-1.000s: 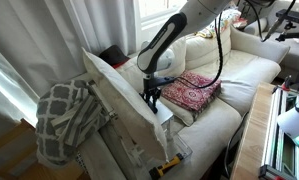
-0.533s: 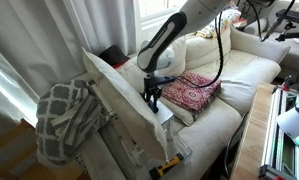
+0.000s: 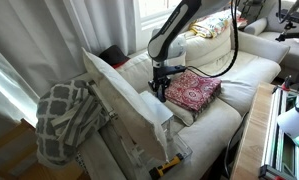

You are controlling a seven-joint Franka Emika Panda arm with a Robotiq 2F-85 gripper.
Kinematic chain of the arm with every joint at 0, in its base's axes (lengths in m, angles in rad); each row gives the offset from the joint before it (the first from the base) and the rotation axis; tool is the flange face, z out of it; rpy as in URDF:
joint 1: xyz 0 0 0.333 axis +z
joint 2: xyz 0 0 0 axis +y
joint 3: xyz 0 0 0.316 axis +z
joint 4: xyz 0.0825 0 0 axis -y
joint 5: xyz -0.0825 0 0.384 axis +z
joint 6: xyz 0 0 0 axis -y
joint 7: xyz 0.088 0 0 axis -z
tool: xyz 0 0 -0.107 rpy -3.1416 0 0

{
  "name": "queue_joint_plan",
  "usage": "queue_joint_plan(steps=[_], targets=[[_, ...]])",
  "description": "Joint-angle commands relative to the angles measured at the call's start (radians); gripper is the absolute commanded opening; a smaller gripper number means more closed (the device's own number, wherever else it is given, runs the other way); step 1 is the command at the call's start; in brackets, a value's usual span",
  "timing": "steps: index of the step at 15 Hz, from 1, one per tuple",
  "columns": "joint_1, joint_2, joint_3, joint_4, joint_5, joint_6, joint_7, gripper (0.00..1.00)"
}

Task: Put the white pillow against the backrest of the white chair, remove the black remote from the chair and put it on the maroon blanket

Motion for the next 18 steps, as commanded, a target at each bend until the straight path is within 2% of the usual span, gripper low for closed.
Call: queue_joint_plan(steps=[1,9,10,12,14,18], targets=[[-0.008,-0.011,0.006,-0.01,-0.005,0.007,0.004,0.42],[-0.009,-0.022,0.009,-0.026,-0.002,0.016,0.003,0.42],[-0.005,-0.019,-0.002,-0.018,-0.018,-0.006,0.01,0.17],[-0.022,-0.013,-0.031,0.013,-0.043,-0.092,0.024,0.17],[-0.088,-0.002,-0.037,0.051,-0.023,-0.22,-0.032,0.17],[-0.145,0.062,-0.122,0.145,-0.103,-0.354,-0.095,0.17]])
